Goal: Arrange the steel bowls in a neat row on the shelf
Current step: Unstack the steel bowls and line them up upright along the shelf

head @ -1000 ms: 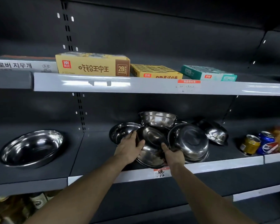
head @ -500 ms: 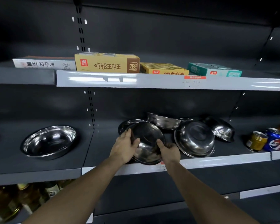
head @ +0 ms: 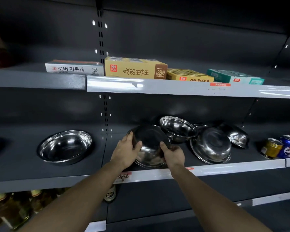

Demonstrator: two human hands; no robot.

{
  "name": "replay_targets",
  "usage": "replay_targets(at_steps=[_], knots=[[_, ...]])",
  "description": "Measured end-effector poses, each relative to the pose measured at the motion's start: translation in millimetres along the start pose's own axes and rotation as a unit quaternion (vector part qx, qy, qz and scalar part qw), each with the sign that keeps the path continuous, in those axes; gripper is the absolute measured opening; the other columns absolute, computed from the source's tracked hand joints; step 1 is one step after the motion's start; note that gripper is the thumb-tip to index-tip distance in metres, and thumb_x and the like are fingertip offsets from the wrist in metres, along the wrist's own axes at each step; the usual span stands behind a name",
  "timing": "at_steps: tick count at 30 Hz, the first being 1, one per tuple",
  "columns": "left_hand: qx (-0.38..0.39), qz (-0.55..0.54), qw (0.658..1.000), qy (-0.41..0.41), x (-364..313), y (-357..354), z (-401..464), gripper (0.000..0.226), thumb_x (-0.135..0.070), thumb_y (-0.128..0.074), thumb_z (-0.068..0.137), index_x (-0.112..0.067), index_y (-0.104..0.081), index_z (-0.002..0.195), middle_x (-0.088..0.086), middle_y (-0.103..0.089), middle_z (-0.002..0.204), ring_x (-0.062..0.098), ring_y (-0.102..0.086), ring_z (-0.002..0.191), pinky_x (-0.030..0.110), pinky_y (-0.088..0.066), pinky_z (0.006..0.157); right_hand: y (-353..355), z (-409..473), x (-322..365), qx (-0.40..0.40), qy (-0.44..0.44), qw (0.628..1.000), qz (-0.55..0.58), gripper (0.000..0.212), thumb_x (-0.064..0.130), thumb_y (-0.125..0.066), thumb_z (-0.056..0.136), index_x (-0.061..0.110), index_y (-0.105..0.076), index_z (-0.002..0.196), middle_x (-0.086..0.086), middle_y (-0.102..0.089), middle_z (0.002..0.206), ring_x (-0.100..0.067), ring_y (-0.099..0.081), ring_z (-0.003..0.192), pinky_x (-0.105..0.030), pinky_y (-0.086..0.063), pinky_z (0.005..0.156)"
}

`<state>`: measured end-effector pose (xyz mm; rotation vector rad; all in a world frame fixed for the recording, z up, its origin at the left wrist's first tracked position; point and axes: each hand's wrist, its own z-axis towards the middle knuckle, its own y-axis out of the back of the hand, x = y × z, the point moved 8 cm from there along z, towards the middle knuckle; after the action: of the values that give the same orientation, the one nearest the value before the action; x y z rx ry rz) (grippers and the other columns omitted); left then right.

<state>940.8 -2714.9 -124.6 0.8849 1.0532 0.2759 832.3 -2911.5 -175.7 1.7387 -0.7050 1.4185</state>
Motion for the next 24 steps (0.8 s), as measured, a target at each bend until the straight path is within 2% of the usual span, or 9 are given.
replay_targets(at_steps=[2, 6, 8, 11, 13, 16, 18, 20, 24], knots=[[-0.007, -0.004, 1.000, 0.000, 5.2, 6.9, -1.1, 0.066, -0.049, -0.042, 0.099, -0.016, -0.025, 0.155, 0.004, -0.043, 0.150, 0.023, -0.040, 0.135, 0.043, -0.038, 0.111, -6.9, -5.3, 5.4, 0.006, 0.003, 1.000, 0.002, 0.047, 0.050, -0.075, 0.081, 0.008, -0.067, 0.100, -0.004, -0.074, 0.088, -0.019, -0.069, 0.083, -0.028, -0.054, 0.075], [-0.039, -0.030, 0.999, 0.005, 18.9, 26.6, -1.9, 0.068, -0.049, -0.043, 0.098, -0.017, -0.025, 0.155, 0.003, -0.039, 0.153, 0.021, -0.038, 0.139, 0.038, -0.035, 0.114, -22.2, -15.8, 21.6, 0.010, 0.028, 0.999, 0.034, 0.040, 0.041, -0.079, 0.081, 0.011, -0.063, 0.101, 0.008, -0.067, 0.081, -0.001, -0.060, 0.071, -0.005, -0.041, 0.047], [-0.068, -0.058, 0.996, 0.015, 27.6, 39.1, -1.8, 0.066, -0.049, -0.046, 0.097, -0.018, -0.029, 0.153, 0.002, -0.044, 0.150, 0.019, -0.044, 0.135, 0.032, -0.038, 0.109, -32.7, -22.0, 31.4, 0.021, 0.050, 0.998, 0.037, 0.041, 0.038, -0.081, 0.080, 0.014, -0.062, 0.108, 0.013, -0.064, 0.083, 0.001, -0.059, 0.075, -0.007, -0.041, 0.059], [-0.110, -0.114, 0.986, 0.042, 43.1, 56.2, -0.6, 0.055, -0.049, -0.048, 0.096, -0.024, -0.040, 0.145, 0.001, -0.061, 0.131, 0.018, -0.057, 0.117, 0.025, -0.040, 0.090, -47.3, -30.8, 43.4, 0.031, 0.077, 0.996, 0.024, 0.050, 0.029, -0.083, 0.078, 0.016, -0.061, 0.121, 0.010, -0.065, 0.098, -0.009, -0.061, 0.091, -0.018, -0.045, 0.081], [-0.134, -0.161, 0.976, 0.068, 54.9, 65.0, -0.5, 0.051, -0.049, -0.047, 0.097, -0.026, -0.044, 0.142, -0.001, -0.065, 0.125, 0.019, -0.059, 0.116, 0.025, -0.041, 0.091, -58.6, -35.4, 48.2, 0.049, 0.082, 0.994, 0.047, 0.052, 0.019, -0.082, 0.078, 0.016, -0.058, 0.125, 0.006, -0.067, 0.108, -0.014, -0.065, 0.095, -0.023, -0.053, 0.083], [-0.170, -0.242, 0.948, 0.117, 72.5, 76.5, -2.2, 0.050, -0.049, -0.046, 0.098, -0.026, -0.047, 0.142, -0.012, -0.063, 0.112, 0.016, -0.056, 0.119, 0.022, -0.035, 0.095, -70.4, -39.1, 51.2, 0.061, 0.052, 0.987, 0.142, 0.038, 0.009, -0.068, 0.087, 0.017, -0.056, 0.122, 0.000, -0.070, 0.107, -0.015, -0.065, 0.066, -0.019, -0.052, 0.049], [-0.189, -0.310, 0.919, 0.155, 84.2, 81.0, -3.5, 0.054, -0.048, -0.045, 0.099, -0.021, -0.044, 0.145, -0.018, -0.059, 0.112, 0.014, -0.052, 0.123, 0.021, -0.031, 0.100, -74.0, -39.6, 49.9, 0.051, 0.020, 0.980, 0.193, 0.021, 0.012, -0.056, 0.092, 0.018, -0.057, 0.113, -0.004, -0.071, 0.097, -0.010, -0.056, 0.042, -0.019, -0.044, 0.038], [-0.203, -0.356, 0.894, 0.183, 94.3, 83.4, -4.1, 0.051, -0.046, -0.044, 0.100, -0.017, -0.048, 0.142, -0.008, -0.060, 0.127, 0.018, -0.051, 0.126, 0.024, -0.032, 0.105, -78.4, -39.5, 48.3, 0.051, 0.006, 0.977, 0.209, 0.009, 0.019, -0.049, 0.097, 0.016, -0.057, 0.100, -0.004, -0.070, 0.096, -0.009, -0.051, 0.034, -0.019, -0.041, 0.036], [-0.207, -0.373, 0.880, 0.211, 104.4, 84.1, -10.2, 0.054, -0.047, -0.047, 0.099, -0.011, -0.049, 0.139, 0.005, -0.057, 0.137, 0.022, -0.050, 0.129, 0.030, -0.032, 0.110, -88.9, -45.9, 43.7, 0.069, -0.008, 0.980, 0.187, 0.035, 0.049, -0.053, 0.096, 0.015, -0.059, 0.095, -0.004, -0.068, 0.075, -0.011, -0.057, 0.039, -0.023, -0.045, 0.037]])
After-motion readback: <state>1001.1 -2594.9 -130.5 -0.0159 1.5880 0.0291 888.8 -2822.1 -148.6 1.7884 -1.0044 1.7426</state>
